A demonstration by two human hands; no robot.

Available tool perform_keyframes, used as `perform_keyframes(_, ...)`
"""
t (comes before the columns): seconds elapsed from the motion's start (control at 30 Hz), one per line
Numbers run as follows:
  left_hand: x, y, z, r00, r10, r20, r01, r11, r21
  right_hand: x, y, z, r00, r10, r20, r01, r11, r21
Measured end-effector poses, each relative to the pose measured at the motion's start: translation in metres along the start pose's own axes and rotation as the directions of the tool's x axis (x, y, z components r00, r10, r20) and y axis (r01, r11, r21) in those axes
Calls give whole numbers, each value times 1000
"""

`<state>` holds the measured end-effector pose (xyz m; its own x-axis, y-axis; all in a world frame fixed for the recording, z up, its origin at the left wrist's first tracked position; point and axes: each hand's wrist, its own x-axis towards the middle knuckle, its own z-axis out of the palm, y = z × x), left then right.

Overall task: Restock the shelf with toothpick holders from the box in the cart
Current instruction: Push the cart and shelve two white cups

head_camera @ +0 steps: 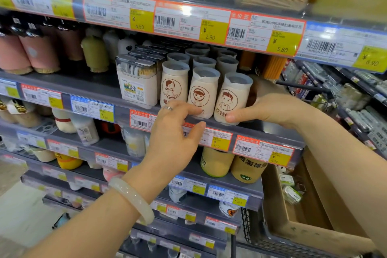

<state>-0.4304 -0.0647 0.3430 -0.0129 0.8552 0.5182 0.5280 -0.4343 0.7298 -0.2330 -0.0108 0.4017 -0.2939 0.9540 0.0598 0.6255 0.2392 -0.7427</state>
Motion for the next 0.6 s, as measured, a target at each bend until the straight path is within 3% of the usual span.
perform_keyframes(0.13,0,-4,3,1000,17,-6,-17,999,27,-5,-5,3,999,-27,-27,26,998,-65)
perform_keyframes(0.37,1,-9,6,995,81,-61,-74,992,99,-7,-5,1,999,-39,19,40,999,-35)
perform_keyframes(0.5,0,-12,7,993,83,-85,-76,994,82,-13,1,-30,954,-19,299,-30,987,160)
perform_keyframes(0.53,-1,-13,7,993,78,-91,-71,995,75,-11,3,-38,955,-21,295,-36,982,188)
perform_keyframes(0.6,-1,-14,6,991,81,-105,-73,994,79,3,9,-45,993,-10,120,-14,980,197)
